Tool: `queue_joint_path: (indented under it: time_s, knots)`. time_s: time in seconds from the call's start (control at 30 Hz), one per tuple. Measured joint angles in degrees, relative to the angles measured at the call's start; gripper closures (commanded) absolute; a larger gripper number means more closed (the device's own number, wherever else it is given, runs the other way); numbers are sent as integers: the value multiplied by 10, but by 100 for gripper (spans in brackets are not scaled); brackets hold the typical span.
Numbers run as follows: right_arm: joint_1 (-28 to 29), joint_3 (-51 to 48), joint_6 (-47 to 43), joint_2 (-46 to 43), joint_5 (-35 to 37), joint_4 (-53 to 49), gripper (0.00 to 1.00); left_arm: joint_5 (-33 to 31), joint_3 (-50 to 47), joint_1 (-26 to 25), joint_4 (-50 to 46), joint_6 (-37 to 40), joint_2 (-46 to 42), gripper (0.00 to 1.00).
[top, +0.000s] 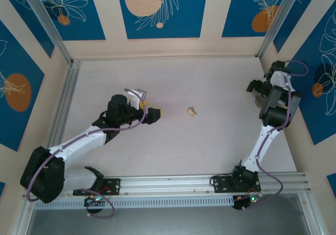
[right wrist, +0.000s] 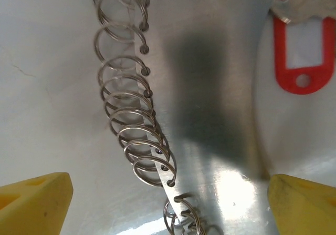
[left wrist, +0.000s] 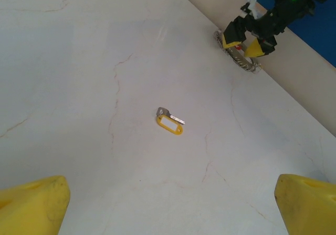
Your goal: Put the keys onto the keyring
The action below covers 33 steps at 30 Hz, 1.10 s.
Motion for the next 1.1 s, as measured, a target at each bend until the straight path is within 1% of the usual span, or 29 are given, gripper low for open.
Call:
queue_joint_path:
  time_s: [0.2, 0.23, 0.4, 0.47, 0.77, 0.83, 0.93, 1.1]
  knots:
    - [1, 19, -10, 10, -3, -28, 13, 0, 0, 2, 3, 0, -4, 0]
    - [1, 23, -10, 13, -5, -31, 15, 0, 0, 2, 4, 0, -5, 0]
    - [10, 37, -15, 23, -8, -46, 41, 0, 0, 3, 5, 0, -9, 0]
    - [17, 37, -18, 24, -6, -51, 47, 0, 0, 3, 4, 0, -10, 0]
    - [69, 18, -22, 13, 13, -55, 62, -2, -5, 5, 5, 0, -18, 0]
    - [89, 9, -25, 8, 22, -57, 65, -4, -5, 5, 5, 0, -19, 0]
    - [118, 1, -27, 3, 31, -57, 66, -5, -7, 5, 6, 0, -21, 0]
    - [151, -21, -27, -10, 33, -55, 72, -5, -13, 5, 6, 0, -32, 0]
